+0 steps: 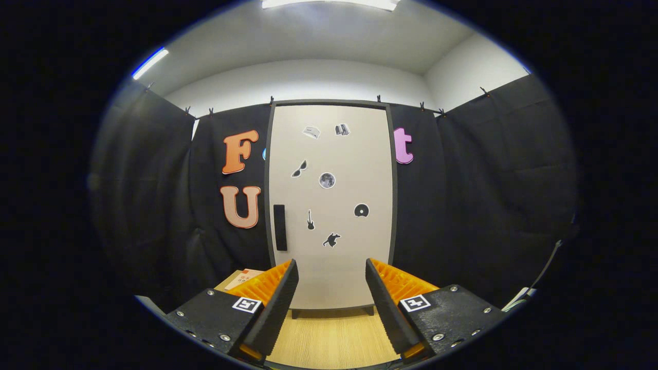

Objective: Open the shoe cabinet door, grab the shoes and put them into the shoe cabinet, then close the shoe cabinet door.

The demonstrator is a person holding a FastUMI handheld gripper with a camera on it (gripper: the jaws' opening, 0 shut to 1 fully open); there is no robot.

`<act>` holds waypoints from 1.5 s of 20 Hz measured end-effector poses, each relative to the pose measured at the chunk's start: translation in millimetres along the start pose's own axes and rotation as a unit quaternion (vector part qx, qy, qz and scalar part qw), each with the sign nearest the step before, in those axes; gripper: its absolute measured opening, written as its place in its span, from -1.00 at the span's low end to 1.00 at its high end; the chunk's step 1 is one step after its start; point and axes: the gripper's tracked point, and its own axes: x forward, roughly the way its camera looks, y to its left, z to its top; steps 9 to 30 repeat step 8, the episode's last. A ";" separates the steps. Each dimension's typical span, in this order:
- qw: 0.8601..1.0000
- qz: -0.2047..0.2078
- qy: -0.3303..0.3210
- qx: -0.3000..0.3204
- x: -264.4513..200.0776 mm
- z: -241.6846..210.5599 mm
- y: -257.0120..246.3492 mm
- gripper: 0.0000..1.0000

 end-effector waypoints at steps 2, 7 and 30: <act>1.000 0.001 0.001 -0.005 0.5 -0.9 2.4 0.66; 1.000 0.006 -0.004 0.000 0.2 3.7 6.4 0.68; 1.000 0.006 -0.005 0.000 -0.1 4.4 5.5 0.69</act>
